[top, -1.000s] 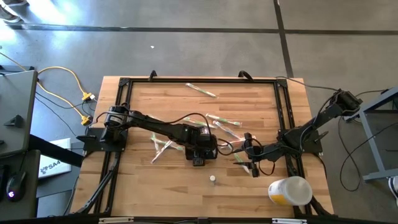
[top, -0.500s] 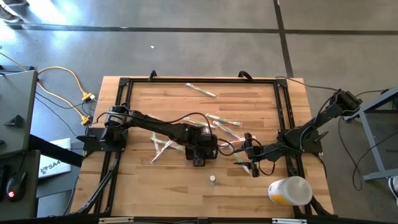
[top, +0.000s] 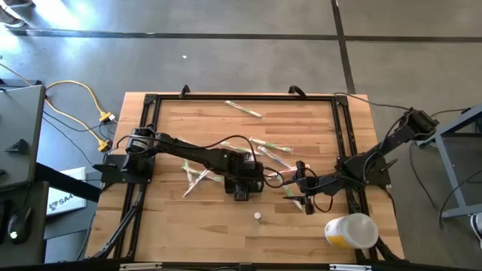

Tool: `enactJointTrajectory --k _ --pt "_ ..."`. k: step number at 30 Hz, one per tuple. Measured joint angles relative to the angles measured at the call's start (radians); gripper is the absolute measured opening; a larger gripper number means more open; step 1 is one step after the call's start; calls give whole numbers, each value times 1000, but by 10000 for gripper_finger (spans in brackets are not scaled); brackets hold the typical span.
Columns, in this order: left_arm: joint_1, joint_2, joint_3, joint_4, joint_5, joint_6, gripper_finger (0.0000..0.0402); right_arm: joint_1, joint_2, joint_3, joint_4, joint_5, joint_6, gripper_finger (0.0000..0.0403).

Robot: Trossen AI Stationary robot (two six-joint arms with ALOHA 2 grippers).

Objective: Pick & Place toothbrushing station
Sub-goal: Put the mouthwash into the wire organizer, then put the green toothbrush into the wire organizer

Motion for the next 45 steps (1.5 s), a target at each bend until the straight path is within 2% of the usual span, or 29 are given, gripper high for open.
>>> enactJointTrajectory --k 16,21,39,45 --pt "0 0 1 -7 2 -3 199 0 0 0 -1 1 0 204" --pt "0 4 43 -72 2 0 199 0 0 0 -1 1 0 204" --pt "0 4 71 -98 0 0 198 0 0 0 -5 1 0 204" --pt "0 4 71 -98 1 46 198 0 0 0 -6 -4 0 204"
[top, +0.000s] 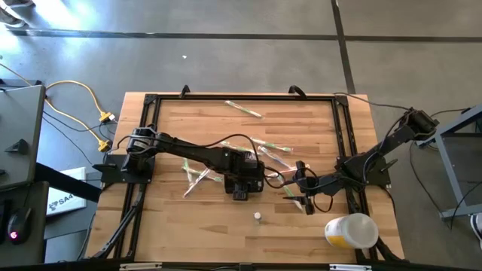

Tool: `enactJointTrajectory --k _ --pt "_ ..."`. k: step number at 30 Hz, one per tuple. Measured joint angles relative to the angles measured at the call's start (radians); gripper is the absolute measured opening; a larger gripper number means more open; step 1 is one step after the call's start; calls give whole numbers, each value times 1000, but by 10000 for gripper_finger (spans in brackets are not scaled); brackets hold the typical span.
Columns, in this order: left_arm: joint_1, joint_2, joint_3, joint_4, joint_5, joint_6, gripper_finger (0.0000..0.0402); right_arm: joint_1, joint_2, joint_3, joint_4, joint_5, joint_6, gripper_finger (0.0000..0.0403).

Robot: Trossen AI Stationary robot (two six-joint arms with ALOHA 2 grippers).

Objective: Pick & Place toothbrushing station
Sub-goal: Put the green toothbrush into the wire organizer

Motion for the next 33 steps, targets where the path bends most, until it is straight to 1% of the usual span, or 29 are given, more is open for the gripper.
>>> enactJointTrajectory --k 9,25,33 --pt "0 0 0 0 0 0 198 0 0 0 -3 -1 0 204" --pt "0 -45 2 -4 3 -1 198 0 0 0 -27 -1 0 204" --pt "0 -82 0 -48 6 -28 198 0 0 0 -25 -1 3 204"
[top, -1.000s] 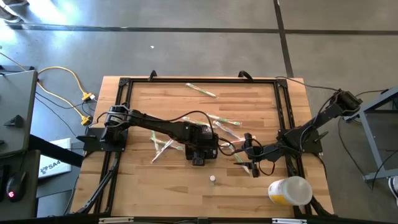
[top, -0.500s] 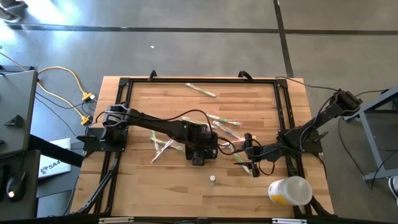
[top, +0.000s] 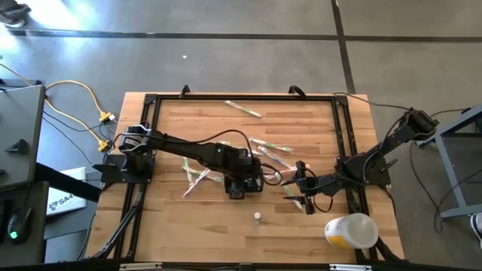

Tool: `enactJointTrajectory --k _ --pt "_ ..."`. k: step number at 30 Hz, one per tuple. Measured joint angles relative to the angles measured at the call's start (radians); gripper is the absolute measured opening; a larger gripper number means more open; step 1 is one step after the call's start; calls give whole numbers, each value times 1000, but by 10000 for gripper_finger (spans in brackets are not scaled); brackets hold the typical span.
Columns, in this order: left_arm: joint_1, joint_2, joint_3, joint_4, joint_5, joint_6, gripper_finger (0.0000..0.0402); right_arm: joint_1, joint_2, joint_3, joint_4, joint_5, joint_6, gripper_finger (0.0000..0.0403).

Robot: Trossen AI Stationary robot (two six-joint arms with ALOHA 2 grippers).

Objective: Pick & Place toothbrushing station
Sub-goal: Put the green toothbrush into the wire organizer

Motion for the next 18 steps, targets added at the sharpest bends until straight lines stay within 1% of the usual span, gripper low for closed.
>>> enactJointTrajectory --k 10,18 --pt "0 0 1 -44 0 -16 198 0 0 0 0 0 -7 204" --pt "0 0 85 -129 -1 -30 198 0 0 0 2 0 -3 204"
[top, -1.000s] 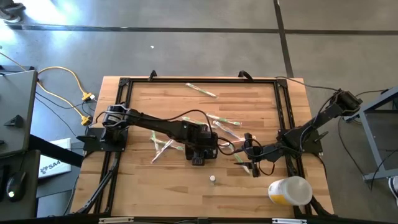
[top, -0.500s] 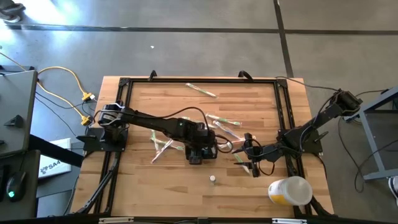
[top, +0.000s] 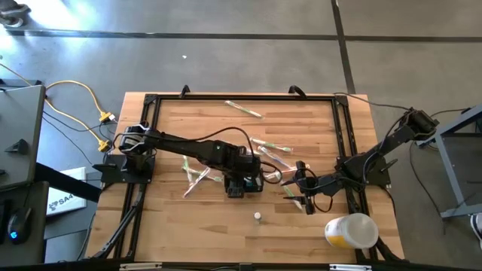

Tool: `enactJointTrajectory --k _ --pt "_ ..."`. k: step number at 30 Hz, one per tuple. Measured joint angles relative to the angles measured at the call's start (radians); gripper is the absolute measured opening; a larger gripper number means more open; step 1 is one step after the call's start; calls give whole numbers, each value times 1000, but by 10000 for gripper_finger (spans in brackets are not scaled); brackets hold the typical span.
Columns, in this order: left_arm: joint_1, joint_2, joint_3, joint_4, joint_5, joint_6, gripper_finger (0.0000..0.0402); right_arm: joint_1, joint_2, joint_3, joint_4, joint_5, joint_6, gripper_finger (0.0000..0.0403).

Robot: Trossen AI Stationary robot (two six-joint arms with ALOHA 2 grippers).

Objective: Pick & Place toothbrushing station
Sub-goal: Put the green toothbrush into the wire organizer

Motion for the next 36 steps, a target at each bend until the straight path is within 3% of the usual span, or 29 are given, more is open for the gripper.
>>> enactJointTrajectory --k 19,24,29,32,36 --pt "0 1 125 -396 21 -120 198 0 0 0 -41 -64 12 204" --pt "0 1 125 -473 120 -127 198 -33 0 30 -185 -2 135 204" --pt "-9 -29 124 -500 130 -138 198 -98 0 60 -321 -1 306 204" --pt "-34 -70 123 -505 106 -139 198 -124 0 71 -395 -60 397 204" --pt "-89 -126 123 -479 4 -135 198 -171 11 72 -443 -232 450 204"
